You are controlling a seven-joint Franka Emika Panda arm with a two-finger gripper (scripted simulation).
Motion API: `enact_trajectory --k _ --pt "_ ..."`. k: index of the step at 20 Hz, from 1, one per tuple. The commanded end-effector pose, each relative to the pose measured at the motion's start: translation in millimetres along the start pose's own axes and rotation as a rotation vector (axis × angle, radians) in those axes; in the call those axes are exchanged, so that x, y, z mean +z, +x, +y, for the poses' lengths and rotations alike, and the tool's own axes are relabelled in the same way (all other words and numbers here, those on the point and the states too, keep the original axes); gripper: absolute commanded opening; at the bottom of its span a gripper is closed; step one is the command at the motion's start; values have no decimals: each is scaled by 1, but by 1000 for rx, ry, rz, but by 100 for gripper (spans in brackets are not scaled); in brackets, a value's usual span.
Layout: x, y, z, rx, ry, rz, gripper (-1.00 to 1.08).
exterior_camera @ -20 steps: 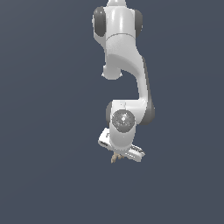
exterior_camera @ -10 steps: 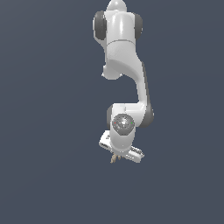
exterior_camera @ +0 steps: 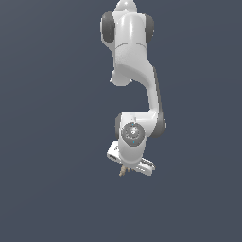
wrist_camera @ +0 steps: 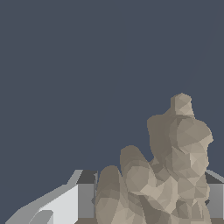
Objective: Pick up the object and move it to a goal position.
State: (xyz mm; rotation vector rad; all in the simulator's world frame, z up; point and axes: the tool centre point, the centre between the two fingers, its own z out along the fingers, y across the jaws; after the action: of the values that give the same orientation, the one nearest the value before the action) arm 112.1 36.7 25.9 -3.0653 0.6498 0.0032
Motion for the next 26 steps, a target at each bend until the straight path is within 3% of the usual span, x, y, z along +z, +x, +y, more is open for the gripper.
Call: enact_trajectory --k 1,12,26 --pt "-3 0 1 0 0 0 -100" --pt "-50 -3 31 1 3 -2 -100" --pt "-187 -10 117 3 6 -5 -100"
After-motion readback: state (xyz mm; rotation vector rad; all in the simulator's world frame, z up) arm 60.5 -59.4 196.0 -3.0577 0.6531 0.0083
